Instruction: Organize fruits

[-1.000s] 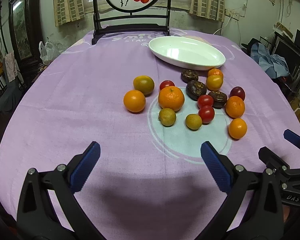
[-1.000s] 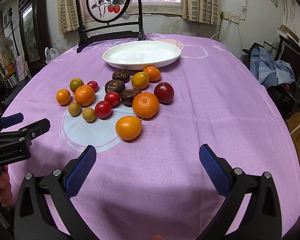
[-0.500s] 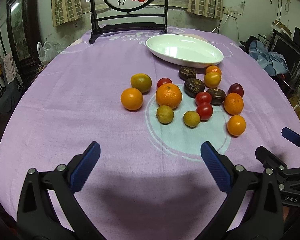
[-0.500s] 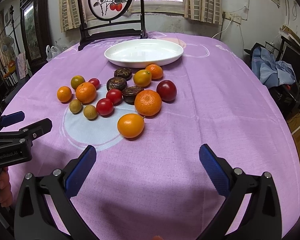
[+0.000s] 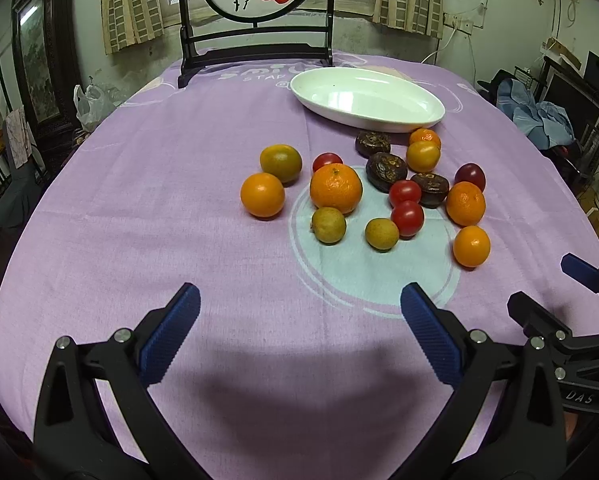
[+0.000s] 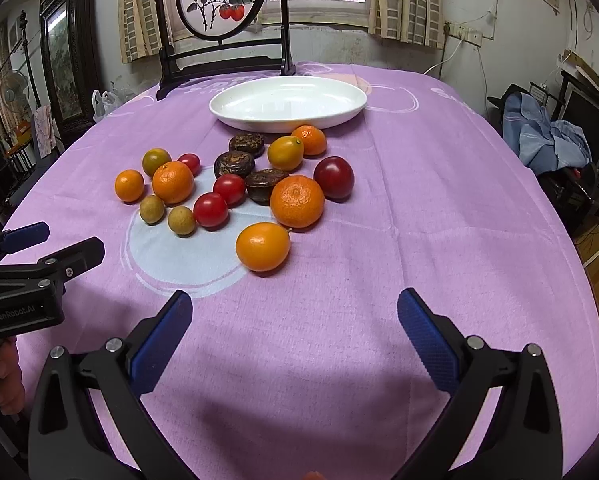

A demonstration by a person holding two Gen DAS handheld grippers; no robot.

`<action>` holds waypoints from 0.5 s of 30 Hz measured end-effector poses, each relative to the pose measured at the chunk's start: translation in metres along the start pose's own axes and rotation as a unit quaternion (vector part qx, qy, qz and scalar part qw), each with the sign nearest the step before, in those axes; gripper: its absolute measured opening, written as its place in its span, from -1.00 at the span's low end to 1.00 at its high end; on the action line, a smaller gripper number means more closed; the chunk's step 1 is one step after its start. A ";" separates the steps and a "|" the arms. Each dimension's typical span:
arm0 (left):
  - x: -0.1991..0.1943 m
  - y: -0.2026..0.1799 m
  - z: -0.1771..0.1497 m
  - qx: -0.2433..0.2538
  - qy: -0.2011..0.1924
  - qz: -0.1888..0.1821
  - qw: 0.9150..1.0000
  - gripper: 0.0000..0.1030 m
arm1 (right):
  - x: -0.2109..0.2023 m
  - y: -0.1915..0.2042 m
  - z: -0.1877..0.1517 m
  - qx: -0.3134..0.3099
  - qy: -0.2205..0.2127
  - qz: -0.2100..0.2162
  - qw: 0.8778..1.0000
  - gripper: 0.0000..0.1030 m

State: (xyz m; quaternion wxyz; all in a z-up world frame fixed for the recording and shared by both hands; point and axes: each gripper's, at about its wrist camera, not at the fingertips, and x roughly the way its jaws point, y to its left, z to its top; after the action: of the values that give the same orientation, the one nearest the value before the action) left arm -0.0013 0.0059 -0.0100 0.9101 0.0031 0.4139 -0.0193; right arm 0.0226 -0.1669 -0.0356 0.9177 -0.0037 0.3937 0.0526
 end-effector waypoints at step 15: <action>0.000 0.000 -0.001 0.000 0.001 0.001 1.000 0.96 | 0.000 0.001 -0.002 0.001 0.002 0.001 1.000 0.97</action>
State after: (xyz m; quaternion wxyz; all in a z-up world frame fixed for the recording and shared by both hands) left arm -0.0021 0.0061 -0.0102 0.9096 0.0035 0.4150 -0.0184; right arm 0.0211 -0.1660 -0.0369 0.9168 -0.0022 0.3957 0.0533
